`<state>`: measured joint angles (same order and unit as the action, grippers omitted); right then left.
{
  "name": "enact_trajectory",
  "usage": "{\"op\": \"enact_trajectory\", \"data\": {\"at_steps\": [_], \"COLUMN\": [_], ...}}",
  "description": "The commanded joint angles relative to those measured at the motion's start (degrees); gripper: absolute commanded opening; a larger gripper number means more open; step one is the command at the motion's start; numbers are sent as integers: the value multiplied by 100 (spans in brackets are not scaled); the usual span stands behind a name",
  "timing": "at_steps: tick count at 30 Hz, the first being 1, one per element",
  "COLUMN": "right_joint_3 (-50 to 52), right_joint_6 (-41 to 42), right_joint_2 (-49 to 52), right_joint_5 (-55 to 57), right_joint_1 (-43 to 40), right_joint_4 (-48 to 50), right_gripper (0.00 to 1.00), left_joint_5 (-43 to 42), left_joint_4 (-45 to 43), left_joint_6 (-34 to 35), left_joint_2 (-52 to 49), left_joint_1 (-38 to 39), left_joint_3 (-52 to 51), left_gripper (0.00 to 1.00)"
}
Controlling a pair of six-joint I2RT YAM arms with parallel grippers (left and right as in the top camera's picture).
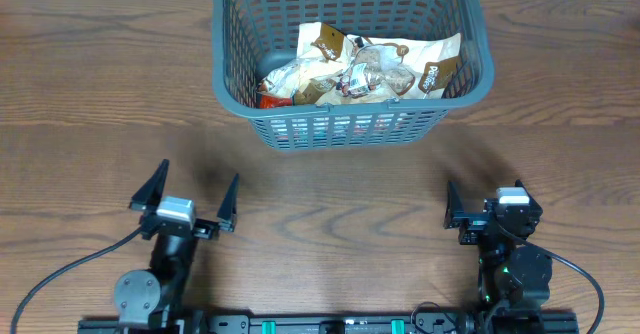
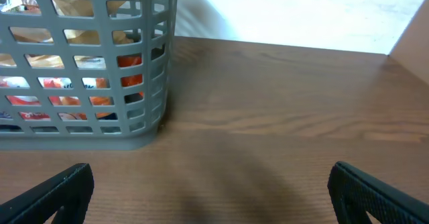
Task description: Pack container
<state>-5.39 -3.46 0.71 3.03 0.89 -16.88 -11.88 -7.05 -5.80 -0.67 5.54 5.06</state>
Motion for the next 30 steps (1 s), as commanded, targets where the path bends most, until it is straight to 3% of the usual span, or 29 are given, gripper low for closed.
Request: {"op": "enact_trajectory", "data": {"at_steps": [1,11,17,30], "right_joint_3": [22,22,22,22], "right_joint_6": [87,87,87,87], "right_joint_2": [-42,-42,-42,-42], "right_joint_5": [-15,-15,-15,-15], "right_joint_1": [70,70,70,70], "right_joint_4": [-4,-7,-4,-4], "right_gripper": [99,99,99,99], "left_joint_5": [-50,-59,-155,-267], "left_joint_4": [-155,385,1014,994], "left_joint_6": [-11,-26,535,592], "left_joint_2": [55,55,52,44], "left_joint_1": [85,190,190,195], "left_joint_3": [-243,-483,-483,-479], "left_gripper": [99,99,98,99]}}
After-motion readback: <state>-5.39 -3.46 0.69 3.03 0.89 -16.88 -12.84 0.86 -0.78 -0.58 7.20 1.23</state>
